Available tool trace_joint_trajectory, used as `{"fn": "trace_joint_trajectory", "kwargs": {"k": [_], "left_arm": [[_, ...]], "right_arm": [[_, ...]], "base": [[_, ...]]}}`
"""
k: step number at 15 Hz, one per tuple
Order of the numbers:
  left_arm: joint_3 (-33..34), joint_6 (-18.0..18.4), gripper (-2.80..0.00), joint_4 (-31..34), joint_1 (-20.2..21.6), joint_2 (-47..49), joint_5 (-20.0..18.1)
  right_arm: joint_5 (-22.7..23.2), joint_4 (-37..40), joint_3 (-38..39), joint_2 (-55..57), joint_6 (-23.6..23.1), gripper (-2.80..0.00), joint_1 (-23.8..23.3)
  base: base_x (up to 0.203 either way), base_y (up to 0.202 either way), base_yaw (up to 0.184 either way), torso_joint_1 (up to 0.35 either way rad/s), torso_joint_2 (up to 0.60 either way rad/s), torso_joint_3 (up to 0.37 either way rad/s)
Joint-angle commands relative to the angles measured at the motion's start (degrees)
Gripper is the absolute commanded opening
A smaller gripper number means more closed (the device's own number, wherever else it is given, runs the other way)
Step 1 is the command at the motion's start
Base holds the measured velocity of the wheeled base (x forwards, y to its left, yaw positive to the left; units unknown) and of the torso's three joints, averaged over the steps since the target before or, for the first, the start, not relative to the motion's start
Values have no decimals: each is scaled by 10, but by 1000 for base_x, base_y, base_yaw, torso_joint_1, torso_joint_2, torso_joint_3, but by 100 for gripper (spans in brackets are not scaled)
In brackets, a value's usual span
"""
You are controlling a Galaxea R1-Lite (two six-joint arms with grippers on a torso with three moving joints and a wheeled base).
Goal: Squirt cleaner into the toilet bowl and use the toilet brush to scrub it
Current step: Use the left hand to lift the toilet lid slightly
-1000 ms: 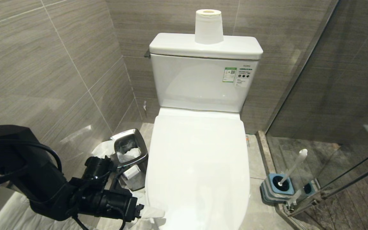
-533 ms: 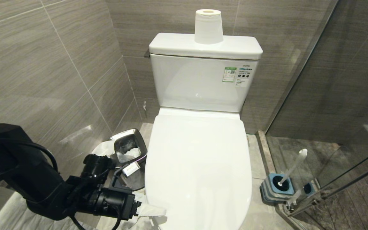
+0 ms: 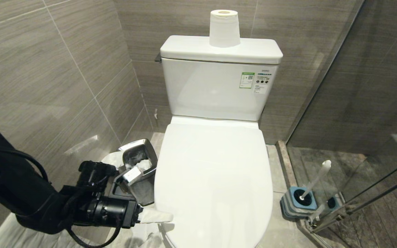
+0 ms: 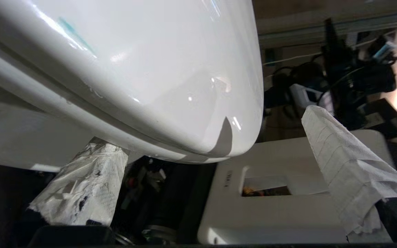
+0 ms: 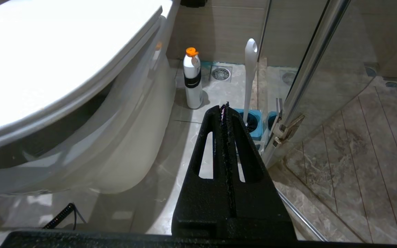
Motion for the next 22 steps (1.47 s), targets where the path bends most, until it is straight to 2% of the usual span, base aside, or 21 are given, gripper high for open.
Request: {"fn": "trace_joint_trajectory", "kwargs": {"k": [1,4,13,18,22], "left_arm": [[-1,-22,0,-1,3,-30,-18],[-1,-24,0,-2,0,-49,-52],[-1,-25,0,-1,-21,-86,-54],[-21,-50,0,-1,-35,-109,-53],[-47,-88,0,-1,-38,-125,-51]], "right_arm": [[0,0,0,0,0,-280,0],[0,0,0,0,0,-280,0],[0,0,0,0,0,-280,0],[0,0,0,0,0,-280,0],[0,0,0,0,0,-280,0]], "base": [[0,0,0,0,0,0],[0,0,0,0,0,0],[0,0,0,0,3,0],[0,0,0,0,0,0],[0,0,0,0,0,0]]}}
